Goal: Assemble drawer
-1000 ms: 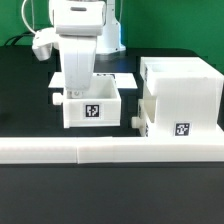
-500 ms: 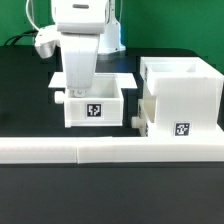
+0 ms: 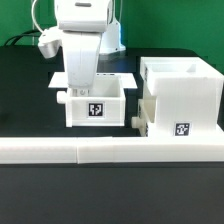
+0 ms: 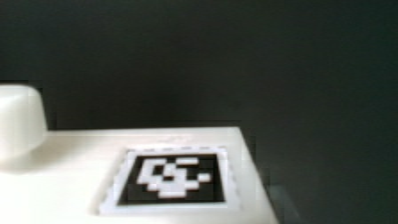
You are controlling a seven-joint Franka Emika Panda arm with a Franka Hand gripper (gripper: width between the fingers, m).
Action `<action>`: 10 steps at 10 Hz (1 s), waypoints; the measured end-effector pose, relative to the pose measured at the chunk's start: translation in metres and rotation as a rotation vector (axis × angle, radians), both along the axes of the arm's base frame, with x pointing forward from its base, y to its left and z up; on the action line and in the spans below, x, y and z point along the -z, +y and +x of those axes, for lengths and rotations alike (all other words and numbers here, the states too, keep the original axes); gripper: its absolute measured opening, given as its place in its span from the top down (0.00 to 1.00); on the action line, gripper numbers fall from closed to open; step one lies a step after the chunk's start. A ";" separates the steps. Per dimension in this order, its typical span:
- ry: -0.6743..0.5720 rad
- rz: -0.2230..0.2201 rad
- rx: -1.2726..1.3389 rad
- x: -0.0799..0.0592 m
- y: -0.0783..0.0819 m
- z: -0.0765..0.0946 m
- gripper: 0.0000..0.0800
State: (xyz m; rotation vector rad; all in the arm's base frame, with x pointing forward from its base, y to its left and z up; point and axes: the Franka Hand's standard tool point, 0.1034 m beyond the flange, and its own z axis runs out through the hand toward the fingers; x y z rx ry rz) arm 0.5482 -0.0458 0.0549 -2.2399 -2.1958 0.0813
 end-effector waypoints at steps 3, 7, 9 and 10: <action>-0.028 0.001 0.009 0.003 0.004 0.000 0.95; -0.043 0.006 0.021 -0.003 0.023 0.010 0.95; -0.051 0.009 0.042 -0.004 0.031 0.011 0.95; -0.049 0.008 0.044 -0.004 0.029 0.011 0.95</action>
Offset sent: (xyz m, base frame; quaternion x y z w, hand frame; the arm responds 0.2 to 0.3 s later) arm 0.0000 0.0000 0.0000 0.0000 0.0000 0.0000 1.0000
